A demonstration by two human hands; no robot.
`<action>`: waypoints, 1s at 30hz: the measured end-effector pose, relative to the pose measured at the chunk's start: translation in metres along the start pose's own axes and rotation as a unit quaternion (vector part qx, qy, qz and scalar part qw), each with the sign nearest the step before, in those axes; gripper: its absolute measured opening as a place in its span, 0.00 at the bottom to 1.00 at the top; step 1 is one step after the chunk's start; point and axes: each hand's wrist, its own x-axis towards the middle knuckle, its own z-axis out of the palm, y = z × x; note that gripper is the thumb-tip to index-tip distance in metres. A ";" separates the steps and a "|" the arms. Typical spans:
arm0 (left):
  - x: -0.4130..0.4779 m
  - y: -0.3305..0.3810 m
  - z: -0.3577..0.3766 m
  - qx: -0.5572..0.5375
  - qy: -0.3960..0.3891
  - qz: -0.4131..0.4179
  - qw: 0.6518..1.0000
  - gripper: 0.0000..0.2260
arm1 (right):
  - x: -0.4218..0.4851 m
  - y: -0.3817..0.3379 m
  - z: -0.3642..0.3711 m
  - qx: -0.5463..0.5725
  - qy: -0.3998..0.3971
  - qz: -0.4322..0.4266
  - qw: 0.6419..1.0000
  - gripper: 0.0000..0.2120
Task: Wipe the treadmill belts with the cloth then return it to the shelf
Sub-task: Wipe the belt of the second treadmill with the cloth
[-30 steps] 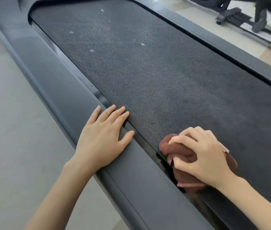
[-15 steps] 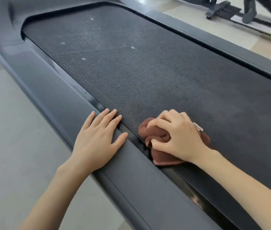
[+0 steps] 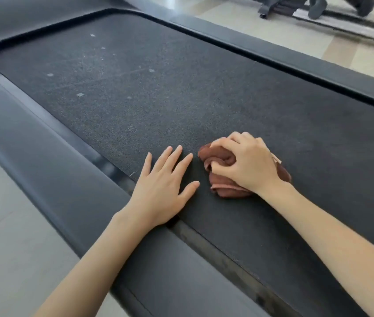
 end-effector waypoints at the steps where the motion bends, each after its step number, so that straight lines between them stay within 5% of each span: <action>1: 0.005 0.002 0.002 0.002 0.001 0.005 1.000 0.30 | 0.018 0.011 0.005 -0.011 0.011 0.020 1.000 0.15; 8: 0.009 0.003 0.009 0.025 0.021 0.010 0.999 0.28 | 0.067 0.063 0.010 -0.072 0.032 0.152 0.985 0.16; 12: 0.009 0.003 0.009 0.026 0.023 0.006 0.999 0.31 | 0.014 0.039 -0.004 -0.055 0.042 0.096 0.993 0.14; 17: 0.009 0.003 0.008 0.026 0.018 0.008 0.999 0.31 | -0.072 0.060 -0.049 -0.022 -0.035 -0.030 0.999 0.18; 24: 0.006 0.005 0.006 0.017 0.019 0.005 1.000 0.32 | -0.035 0.126 -0.055 -0.090 0.059 0.150 0.983 0.23; 30: 0.006 0.008 0.003 0.020 0.012 0.003 1.000 0.31 | 0.054 0.094 0.000 -0.121 0.061 0.139 0.981 0.16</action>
